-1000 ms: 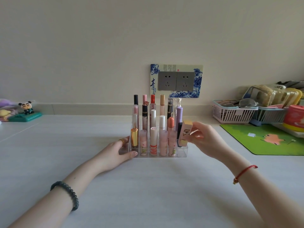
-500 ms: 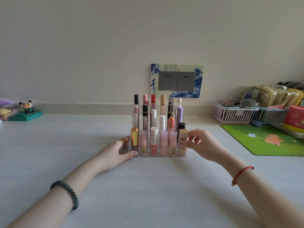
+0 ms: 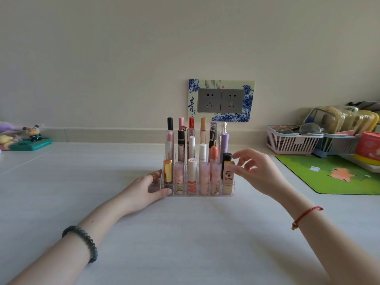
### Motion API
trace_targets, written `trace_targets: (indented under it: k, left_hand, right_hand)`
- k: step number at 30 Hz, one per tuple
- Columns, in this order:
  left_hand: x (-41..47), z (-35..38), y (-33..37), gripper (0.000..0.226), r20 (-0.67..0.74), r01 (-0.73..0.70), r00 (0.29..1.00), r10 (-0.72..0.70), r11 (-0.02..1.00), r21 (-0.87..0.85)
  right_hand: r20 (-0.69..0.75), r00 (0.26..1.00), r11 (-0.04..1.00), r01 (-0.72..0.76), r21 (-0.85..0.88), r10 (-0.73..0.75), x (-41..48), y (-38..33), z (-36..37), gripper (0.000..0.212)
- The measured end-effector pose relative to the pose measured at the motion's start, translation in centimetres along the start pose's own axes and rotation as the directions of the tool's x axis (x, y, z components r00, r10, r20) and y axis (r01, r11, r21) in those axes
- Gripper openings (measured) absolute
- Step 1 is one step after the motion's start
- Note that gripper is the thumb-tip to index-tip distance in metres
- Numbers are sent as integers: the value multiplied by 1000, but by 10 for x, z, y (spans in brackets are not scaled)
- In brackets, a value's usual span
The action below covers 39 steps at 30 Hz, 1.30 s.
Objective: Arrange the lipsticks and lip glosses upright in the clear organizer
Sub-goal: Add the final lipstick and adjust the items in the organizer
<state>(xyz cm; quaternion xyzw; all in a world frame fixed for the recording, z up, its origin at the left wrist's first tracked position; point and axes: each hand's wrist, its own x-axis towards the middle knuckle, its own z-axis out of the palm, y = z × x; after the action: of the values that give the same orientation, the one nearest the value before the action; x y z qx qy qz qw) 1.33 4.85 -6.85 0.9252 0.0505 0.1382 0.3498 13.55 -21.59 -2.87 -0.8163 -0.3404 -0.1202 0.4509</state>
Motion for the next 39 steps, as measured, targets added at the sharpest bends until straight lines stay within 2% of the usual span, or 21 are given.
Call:
trace_targets:
  k: [6,18,20,23,25,27,33,39]
  left_hand:
    - [0,0,1,55,3,-4,1000,4,1000,-16]
    - [0,0,0,52,-1,1,1000,-1,1000,3]
    - [0,0,0,53,4,5,1000,-5,1000,-8]
    - [-1,-1,1,52,15,-1,1000,1,1000,-19]
    - [-1,0,2,48,15,-5,1000,6,1000,-22]
    - [-1,0,3,44,13,-7,1000,8,1000,-24]
    - [-2,-1,3,47,11,-12,1000,12,1000,-26]
    - [-2,0,3,46,9,-22,1000,23,999,-36]
  right_hand:
    - [-6,999,997,43,-66,-43,-1,-4,1,12]
    - [-1,998,997,60,-53,-60,-1,-4,1,14]
    - [-37,997,997,65,-50,-67,-1,-6,0,11]
    - [-172,982,997,81,-17,-82,6,-11,-9,9]
    - [-198,976,996,78,-51,-87,14,-16,-16,10]
    - [-152,984,987,69,-143,-90,22,-21,-19,12]
    - [149,987,922,106,-372,-54,39,-40,-18,16]
    - [220,974,882,55,-469,56,47,-51,-12,22]
